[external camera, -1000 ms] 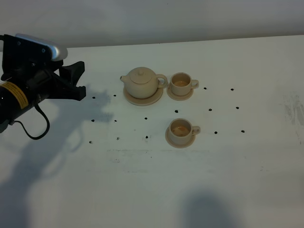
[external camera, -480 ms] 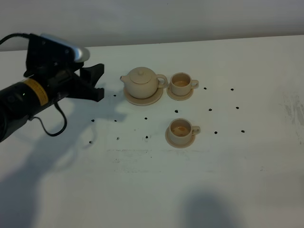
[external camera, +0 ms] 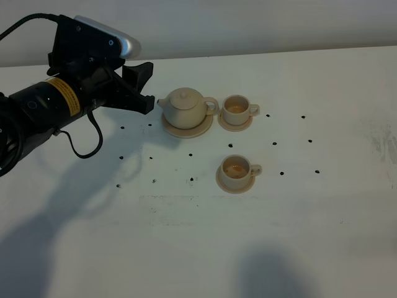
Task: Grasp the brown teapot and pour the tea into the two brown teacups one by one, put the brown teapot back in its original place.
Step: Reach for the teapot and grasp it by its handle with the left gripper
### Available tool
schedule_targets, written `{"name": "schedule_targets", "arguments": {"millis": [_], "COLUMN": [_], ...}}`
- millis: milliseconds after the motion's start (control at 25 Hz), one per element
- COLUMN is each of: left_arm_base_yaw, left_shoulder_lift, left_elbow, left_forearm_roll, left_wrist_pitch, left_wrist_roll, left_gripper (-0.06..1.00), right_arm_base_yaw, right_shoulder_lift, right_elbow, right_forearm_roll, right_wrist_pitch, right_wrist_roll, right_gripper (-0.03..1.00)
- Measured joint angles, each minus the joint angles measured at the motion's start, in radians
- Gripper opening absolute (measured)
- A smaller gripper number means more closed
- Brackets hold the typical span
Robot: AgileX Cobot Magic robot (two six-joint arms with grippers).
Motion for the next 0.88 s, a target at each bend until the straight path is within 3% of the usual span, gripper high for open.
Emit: {"name": "schedule_targets", "arguments": {"millis": [200, 560, 880], "left_arm_base_yaw": [0.000, -0.008, -0.088], "left_shoulder_lift": [0.001, 0.059, 0.096], "left_elbow": [0.000, -0.010, -0.100], "left_forearm_roll": [0.000, -0.001, -0.002], "left_wrist_pitch": [0.003, -0.007, 0.075], "left_wrist_roll": [0.025, 0.068, 0.055], "left_gripper": [0.47, 0.47, 0.44], "right_arm_base_yaw": [-0.055, -0.057, -0.057], "right_shoulder_lift": [0.000, 0.000, 0.000], "right_elbow": [0.000, 0.000, 0.000], "right_forearm_roll": [0.000, 0.000, 0.000], "right_wrist_pitch": [0.000, 0.000, 0.000], "right_wrist_roll": [0.000, 0.000, 0.000], "right_gripper": [0.52, 0.52, 0.52]}}
